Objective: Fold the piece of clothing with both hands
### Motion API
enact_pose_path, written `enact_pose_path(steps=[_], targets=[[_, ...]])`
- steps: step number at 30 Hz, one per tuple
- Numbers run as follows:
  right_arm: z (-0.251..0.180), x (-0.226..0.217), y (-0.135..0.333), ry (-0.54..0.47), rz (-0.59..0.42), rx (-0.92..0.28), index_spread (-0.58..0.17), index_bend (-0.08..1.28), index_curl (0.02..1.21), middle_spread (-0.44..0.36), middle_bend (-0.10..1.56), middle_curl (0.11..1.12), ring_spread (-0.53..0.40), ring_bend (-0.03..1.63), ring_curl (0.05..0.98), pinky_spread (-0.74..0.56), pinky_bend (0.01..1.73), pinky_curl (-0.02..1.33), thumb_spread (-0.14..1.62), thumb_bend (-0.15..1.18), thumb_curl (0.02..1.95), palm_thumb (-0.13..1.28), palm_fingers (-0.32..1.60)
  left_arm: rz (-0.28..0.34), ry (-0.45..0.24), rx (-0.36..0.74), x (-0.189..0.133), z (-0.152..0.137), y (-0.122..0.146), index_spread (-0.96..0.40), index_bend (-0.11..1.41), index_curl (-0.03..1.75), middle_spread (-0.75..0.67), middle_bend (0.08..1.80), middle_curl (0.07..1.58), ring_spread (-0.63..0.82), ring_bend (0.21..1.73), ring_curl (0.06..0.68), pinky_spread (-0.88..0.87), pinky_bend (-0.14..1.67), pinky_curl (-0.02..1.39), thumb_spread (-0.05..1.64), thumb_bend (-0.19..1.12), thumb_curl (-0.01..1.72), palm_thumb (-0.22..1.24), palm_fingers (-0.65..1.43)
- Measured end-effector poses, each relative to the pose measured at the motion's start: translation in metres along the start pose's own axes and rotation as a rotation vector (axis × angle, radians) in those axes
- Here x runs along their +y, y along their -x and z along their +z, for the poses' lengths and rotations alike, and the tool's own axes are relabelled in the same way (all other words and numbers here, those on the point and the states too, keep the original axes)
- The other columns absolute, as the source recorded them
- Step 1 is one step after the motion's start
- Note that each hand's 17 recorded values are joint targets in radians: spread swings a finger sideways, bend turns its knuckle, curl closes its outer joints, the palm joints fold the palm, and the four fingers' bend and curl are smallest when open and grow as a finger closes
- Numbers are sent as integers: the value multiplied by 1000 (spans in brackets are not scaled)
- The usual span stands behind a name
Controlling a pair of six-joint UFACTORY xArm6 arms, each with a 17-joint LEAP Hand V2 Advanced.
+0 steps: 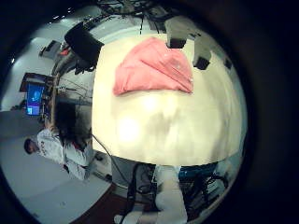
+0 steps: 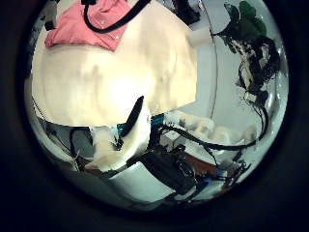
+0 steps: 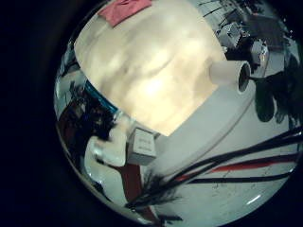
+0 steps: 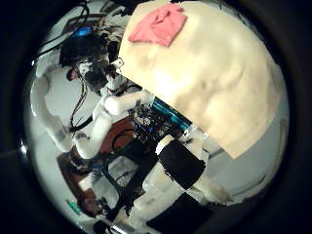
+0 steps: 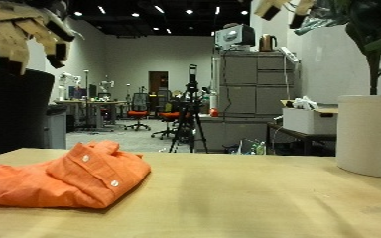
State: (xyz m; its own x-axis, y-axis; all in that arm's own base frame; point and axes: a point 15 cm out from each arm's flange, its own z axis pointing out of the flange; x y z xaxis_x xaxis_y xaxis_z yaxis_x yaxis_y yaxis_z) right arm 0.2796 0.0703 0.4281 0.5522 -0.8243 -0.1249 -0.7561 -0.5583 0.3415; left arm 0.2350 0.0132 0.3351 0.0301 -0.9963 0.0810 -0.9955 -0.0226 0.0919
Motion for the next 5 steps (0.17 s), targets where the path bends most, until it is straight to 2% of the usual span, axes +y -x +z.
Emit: enact_pose_path(steps=[5], targets=[[-1,30,-15,-32,66,24,-323,180,317,98,181,294,226,247,229,390,268,293,1362,-13,396,434,139,-10,10,1,20,-1,1,-23,174,545,-26,419,482,152,671,271,195,444,304,1129,-27,264,288,208]])
